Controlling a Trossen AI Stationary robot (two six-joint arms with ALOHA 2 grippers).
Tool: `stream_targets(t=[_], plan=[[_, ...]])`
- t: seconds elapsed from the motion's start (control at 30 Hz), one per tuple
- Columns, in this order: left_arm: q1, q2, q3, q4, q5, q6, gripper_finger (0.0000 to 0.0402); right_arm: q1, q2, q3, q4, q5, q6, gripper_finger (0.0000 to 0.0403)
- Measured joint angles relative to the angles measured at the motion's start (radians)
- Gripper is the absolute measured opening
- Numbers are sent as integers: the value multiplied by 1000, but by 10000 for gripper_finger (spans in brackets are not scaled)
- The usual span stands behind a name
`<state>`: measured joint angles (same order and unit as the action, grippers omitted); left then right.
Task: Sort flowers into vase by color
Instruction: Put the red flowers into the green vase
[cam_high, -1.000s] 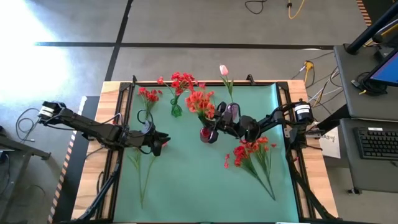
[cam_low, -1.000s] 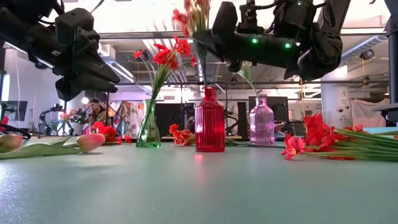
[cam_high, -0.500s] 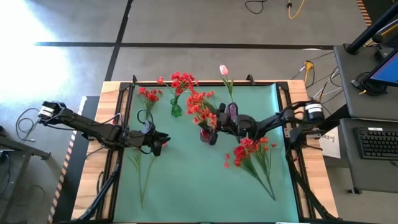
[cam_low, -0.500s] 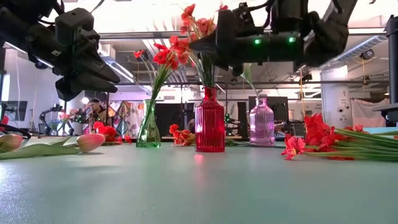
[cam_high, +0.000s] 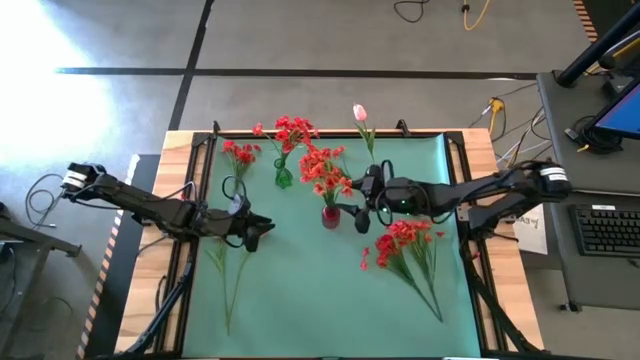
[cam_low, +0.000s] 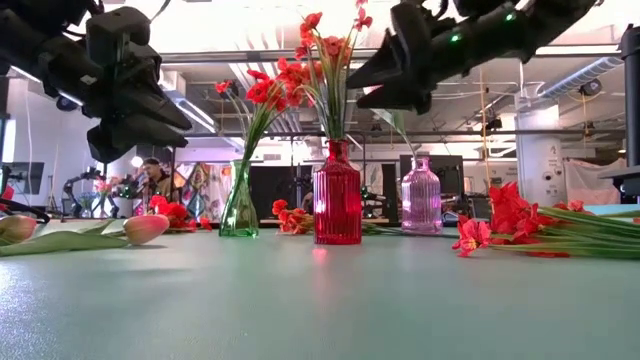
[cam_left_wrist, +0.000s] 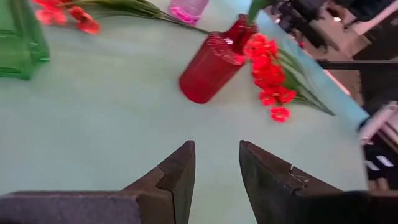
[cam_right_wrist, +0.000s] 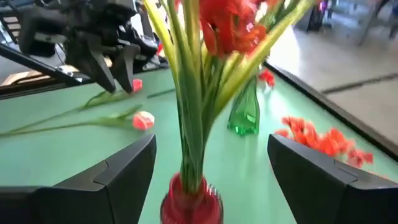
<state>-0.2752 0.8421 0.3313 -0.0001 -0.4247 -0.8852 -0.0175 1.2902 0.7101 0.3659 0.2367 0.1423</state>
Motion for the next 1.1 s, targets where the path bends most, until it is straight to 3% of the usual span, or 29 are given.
stream_targets(t=[0.4,0.73,0.87,1.1], plan=[[-42,58,78,-26,97,-2,115,115,-162,21,-449,-1,274,292],[-69,134,146,-29,103,11,115,315,-120,103,-824,-54,635,282],[-69,165,172,-32,103,39,115,391,-91,129,-961,-62,775,296],[-75,200,228,-89,103,46,115,536,-62,138,-1031,-103,889,324]])
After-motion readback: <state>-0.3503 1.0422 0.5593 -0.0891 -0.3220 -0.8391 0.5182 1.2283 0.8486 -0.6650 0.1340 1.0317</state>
